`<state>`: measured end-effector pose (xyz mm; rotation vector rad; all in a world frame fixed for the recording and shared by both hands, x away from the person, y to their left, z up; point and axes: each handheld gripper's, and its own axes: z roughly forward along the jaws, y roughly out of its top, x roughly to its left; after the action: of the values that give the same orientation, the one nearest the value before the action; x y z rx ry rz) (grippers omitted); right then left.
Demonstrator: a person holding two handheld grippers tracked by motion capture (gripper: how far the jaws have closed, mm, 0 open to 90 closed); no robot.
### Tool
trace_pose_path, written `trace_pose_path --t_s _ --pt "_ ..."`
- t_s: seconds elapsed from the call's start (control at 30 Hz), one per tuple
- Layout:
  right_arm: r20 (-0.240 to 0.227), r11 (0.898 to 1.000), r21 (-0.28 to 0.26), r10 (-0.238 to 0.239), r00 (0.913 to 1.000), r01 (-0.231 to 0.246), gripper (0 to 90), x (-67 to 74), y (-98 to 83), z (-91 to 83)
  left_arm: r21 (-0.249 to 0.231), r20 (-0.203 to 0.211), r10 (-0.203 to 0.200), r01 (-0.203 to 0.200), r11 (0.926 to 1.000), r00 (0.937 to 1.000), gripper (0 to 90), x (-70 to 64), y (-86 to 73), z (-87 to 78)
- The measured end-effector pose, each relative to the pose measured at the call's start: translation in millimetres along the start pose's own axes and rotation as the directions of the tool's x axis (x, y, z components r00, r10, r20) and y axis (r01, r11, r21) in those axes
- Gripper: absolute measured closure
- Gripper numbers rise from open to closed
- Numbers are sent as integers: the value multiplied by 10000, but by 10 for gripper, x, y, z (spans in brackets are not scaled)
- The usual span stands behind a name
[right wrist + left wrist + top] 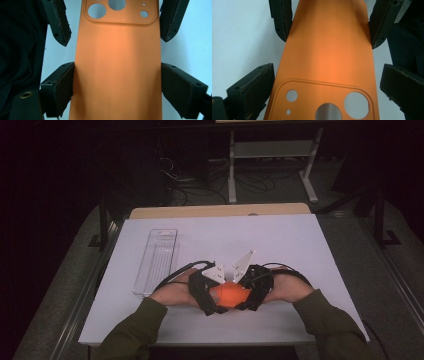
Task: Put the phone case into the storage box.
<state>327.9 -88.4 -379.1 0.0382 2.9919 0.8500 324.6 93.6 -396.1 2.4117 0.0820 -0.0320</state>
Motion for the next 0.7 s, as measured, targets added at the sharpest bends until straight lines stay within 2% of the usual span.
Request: trace_pose_path --t_s 0.33,0.43,0.5,0.7 --pt "7 10000 -30 -14 10000 14 148 1 3 -5 88 108 -169 168 9998 9998 0 1 -6 -3" --pt "-14 10000 -42 -29 10000 29 148 2 6 -6 96 80 -61 60 9999 9999 0 5 -4 -7" --pt "-28 10000 -46 -37 10000 37 148 3 7 -7 75 -39 -9 9 10000 10000 52 6 0 -11" --pt "-61 9999 -88 -48 10000 48 148 4 10 -12 93 50 32 -33 10000 10000 72 8 0 -17"
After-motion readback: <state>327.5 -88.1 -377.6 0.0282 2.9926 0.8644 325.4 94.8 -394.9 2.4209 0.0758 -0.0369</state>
